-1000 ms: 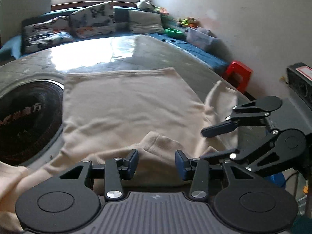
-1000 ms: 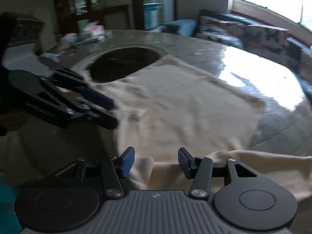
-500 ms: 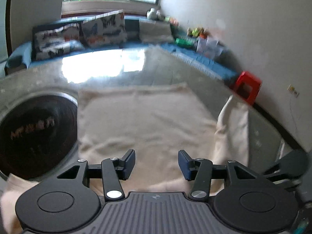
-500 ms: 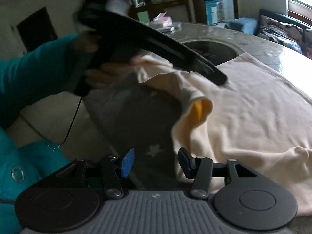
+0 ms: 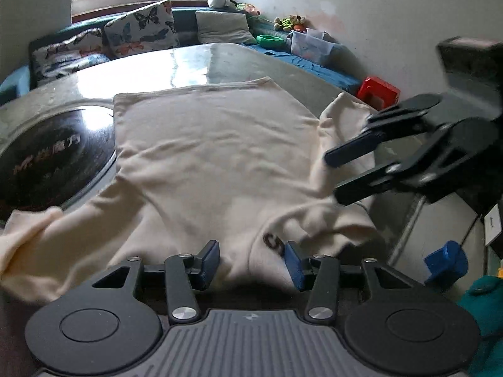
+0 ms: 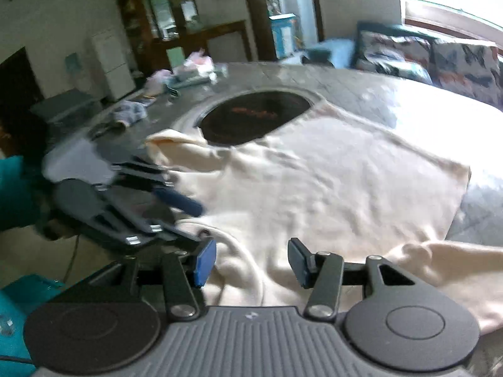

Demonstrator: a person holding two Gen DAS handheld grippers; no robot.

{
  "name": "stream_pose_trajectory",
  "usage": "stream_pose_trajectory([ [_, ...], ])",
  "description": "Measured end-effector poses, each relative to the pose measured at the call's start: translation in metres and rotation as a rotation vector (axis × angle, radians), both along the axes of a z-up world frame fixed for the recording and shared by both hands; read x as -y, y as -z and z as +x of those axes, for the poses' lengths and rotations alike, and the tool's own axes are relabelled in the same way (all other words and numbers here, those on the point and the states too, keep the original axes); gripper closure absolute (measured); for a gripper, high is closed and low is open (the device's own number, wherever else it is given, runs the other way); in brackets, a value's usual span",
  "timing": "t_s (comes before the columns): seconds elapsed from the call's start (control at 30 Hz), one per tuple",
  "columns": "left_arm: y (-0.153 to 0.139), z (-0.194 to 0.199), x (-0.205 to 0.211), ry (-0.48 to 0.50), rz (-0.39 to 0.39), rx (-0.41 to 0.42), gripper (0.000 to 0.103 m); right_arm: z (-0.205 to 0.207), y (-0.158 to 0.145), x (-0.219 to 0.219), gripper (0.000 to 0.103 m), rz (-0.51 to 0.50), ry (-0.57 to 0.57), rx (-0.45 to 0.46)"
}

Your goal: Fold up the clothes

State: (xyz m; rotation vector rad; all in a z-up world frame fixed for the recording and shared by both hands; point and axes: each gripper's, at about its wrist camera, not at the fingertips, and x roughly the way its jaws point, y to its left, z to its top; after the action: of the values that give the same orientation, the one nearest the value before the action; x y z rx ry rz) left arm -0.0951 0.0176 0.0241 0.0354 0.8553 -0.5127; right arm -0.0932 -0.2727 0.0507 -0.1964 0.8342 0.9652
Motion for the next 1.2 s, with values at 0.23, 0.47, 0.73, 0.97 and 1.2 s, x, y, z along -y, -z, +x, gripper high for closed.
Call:
stream_pose_trajectory([
  [0.23,-0.032,0.018,-0.012,-0.087,-0.012,0.085,0.053,-0.005,0.020,-0.010,0.052,-0.088,-0.065,-0.018],
  [0.47,-0.018,0.075,-0.011,-0.190,0.000,0.043,0.054,0.044,0.011,0.018,0.053,-0.081,0.177,0.004],
  [0.73,0.003,0.081,-0.024,-0.246,0.036,0.024,0.055,0.105,0.002,0.051,0.057,-0.071,0.480,0.025],
  [0.97,0.005,0.071,-0.027,-0.237,0.057,0.058,0.056,0.173,0.030,0.062,0.071,-0.111,0.644,-0.022],
  [1.2,0.005,0.069,-0.029,-0.228,0.057,0.077,0.059,0.206,0.045,0.047,0.097,-0.126,0.679,-0.007],
])
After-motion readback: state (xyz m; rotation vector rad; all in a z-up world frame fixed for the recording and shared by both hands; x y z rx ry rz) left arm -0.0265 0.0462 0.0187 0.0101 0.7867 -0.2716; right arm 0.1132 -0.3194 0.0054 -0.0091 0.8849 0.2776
